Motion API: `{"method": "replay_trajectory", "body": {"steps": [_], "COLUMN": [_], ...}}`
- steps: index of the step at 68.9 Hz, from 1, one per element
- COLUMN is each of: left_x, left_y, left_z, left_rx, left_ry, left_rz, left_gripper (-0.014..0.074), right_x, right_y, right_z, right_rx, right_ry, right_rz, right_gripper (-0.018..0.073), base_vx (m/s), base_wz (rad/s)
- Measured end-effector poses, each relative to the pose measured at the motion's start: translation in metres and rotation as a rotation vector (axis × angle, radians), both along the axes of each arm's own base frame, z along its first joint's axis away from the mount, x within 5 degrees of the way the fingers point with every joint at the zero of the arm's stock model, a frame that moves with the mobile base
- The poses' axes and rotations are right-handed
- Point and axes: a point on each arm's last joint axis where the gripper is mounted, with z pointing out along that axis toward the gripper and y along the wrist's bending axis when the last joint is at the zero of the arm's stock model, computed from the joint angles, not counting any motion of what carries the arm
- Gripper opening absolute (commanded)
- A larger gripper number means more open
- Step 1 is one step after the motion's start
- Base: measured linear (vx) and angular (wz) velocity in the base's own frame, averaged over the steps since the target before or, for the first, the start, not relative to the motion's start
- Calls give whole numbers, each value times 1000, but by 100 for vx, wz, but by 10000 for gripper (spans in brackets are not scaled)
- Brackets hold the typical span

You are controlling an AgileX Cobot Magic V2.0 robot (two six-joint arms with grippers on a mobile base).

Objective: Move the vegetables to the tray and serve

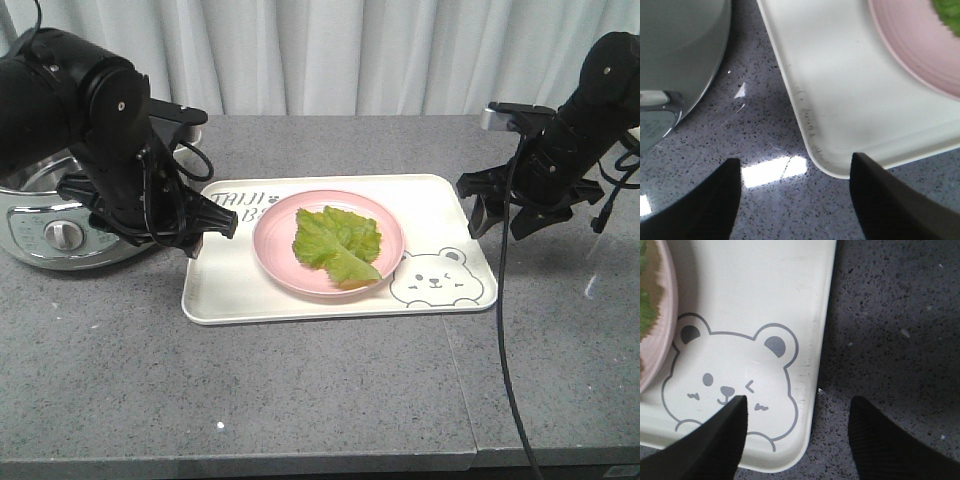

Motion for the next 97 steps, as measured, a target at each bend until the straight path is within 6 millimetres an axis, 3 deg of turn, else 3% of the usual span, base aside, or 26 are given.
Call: {"method": "replay_trajectory", "body": {"steps": [17, 34, 53, 73, 86, 97], "left_x": [8, 22, 32, 39, 40, 41], "left_y": [7, 10, 6, -1, -3, -4], "left_z": [-8, -35, -60, -86, -88, -88], "left_rx": [-36, -57, -45, -57, -78, -84], "left_ry": [12, 86, 123, 179, 181, 180], "left_rz": [42, 82, 81, 76, 74, 75], "left_gripper": [461, 461, 461, 457, 353, 157], "right_x": [7, 8, 15, 16, 17, 17], "right_y": [-1, -1, -1, -1, -1, -1], "right_z": [-25, -29, -54, -56, -56, -56], "right_rx": [-19, -22, -25, -25, -25, -25], "right_ry": [62, 70, 127, 128, 125, 124], "right_rz": [2, 3, 4, 1, 1, 1], "right_gripper": [415, 415, 415, 415, 399, 300], "base_vx": [0, 0, 0, 0, 0, 0], "base_wz": [0, 0, 0, 0, 0, 0]}}
